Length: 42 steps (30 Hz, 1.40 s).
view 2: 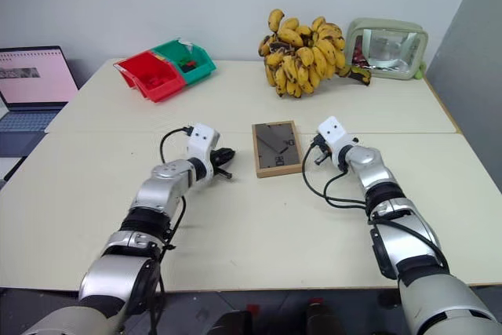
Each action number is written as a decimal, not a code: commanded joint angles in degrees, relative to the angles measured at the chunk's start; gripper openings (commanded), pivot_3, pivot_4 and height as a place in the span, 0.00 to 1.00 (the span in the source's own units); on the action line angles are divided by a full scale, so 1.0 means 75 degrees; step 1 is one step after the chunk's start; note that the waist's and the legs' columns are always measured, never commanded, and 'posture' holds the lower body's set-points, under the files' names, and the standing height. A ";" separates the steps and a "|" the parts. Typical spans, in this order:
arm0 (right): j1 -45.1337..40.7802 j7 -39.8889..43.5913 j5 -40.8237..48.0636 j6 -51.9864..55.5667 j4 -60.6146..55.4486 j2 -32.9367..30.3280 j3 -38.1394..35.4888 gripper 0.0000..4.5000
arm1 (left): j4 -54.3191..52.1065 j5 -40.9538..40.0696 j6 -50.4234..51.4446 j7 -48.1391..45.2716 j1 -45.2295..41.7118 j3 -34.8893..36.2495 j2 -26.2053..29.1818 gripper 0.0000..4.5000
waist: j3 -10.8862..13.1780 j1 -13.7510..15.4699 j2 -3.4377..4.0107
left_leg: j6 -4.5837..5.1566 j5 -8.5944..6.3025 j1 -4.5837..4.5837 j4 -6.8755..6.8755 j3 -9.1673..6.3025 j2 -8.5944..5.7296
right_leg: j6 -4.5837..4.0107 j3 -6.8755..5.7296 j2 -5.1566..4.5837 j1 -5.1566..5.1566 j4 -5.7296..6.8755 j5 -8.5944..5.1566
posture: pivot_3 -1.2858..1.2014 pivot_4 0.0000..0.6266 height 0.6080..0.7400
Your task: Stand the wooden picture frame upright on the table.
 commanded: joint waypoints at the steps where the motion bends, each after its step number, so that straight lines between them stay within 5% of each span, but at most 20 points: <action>1: -0.0255 -0.0214 -0.0015 -0.0215 0.0160 0.0251 -0.0148 0.00 | 0.0188 -0.0054 0.0000 -0.0014 -0.0295 0.0026 -0.0318 0.00 | 0.0000 -0.0002 0.0000 | 0.0000 0.0000 0.0001 0.0000 0.0000 -0.0001 | 0.0000 0.0000 0.0000 0.0001 0.0000 0.0000 | 0.52 0.24 1.00; 6: -0.0060 0.0543 0.0287 -0.0069 -0.0115 0.0757 -0.0258 0.00 | -0.0233 -0.0061 0.0647 -0.0595 -0.0120 -0.0277 -0.0562 0.00 | -0.0001 -0.0033 0.0000 | -0.0001 0.0000 0.0003 0.0000 0.0000 -0.0001 | 0.0000 0.0000 0.0002 0.0001 0.0004 0.0000 | 0.52 0.24 1.00; 14: 0.1499 0.1971 0.0512 0.1006 -0.3003 0.1007 0.0125 0.00 | -0.3185 -0.0288 0.2467 -0.1684 0.1275 -0.0937 -0.0194 0.00 | -0.0010 -0.0111 0.0007 | -0.0001 0.0000 0.0012 -0.0005 -0.0002 0.0006 | 0.0001 0.0004 0.0003 0.0006 0.0008 -0.0001 | 0.52 0.24 1.00; 22: 0.3940 0.2806 0.0770 0.3566 -0.8009 0.0341 0.0860 0.00 | -0.6598 -0.0694 0.4247 -0.2328 0.3313 -0.1213 0.1089 0.00 | -0.0021 -0.0170 0.0011 | 0.0000 -0.0001 0.0021 -0.0004 -0.0014 0.0010 | 0.0003 0.0004 0.0004 0.0022 0.0006 -0.0003 | 0.52 0.24 1.00; 27: 0.4606 0.2852 0.0853 0.4502 -0.9664 -0.0189 0.0922 0.00 | -0.8261 -0.1230 0.5234 -0.2535 0.4489 -0.0936 0.2164 0.00 | -0.0020 -0.0187 0.0011 | 0.0001 -0.0001 0.0031 -0.0003 -0.0013 0.0012 | 0.0005 0.0008 0.0004 0.0023 0.0011 -0.0006 | 0.52 0.24 1.00; 34: 0.5053 0.2414 0.0885 0.4917 -1.0021 -0.0454 0.0860 0.00 | -0.8957 -0.1629 0.5373 -0.2454 0.5895 -0.0205 0.3238 0.00 | -0.0024 -0.0182 0.0007 | 0.0002 -0.0003 0.0042 -0.0006 -0.0009 0.0015 | 0.0003 0.0009 0.0002 0.0034 0.0003 -0.0008 | 0.52 0.24 1.00; 42: 0.4704 0.2102 0.0894 0.4726 -0.9353 -0.0391 0.0728 0.00 | -0.8695 -0.1608 0.5238 -0.1643 0.5684 -0.0018 0.2998 0.00 | -0.0024 -0.0169 0.0007 | 0.0003 -0.0002 0.0046 -0.0007 -0.0012 0.0013 | 0.0000 0.0005 0.0004 0.0036 0.0004 -0.0012 | 0.52 0.24 1.00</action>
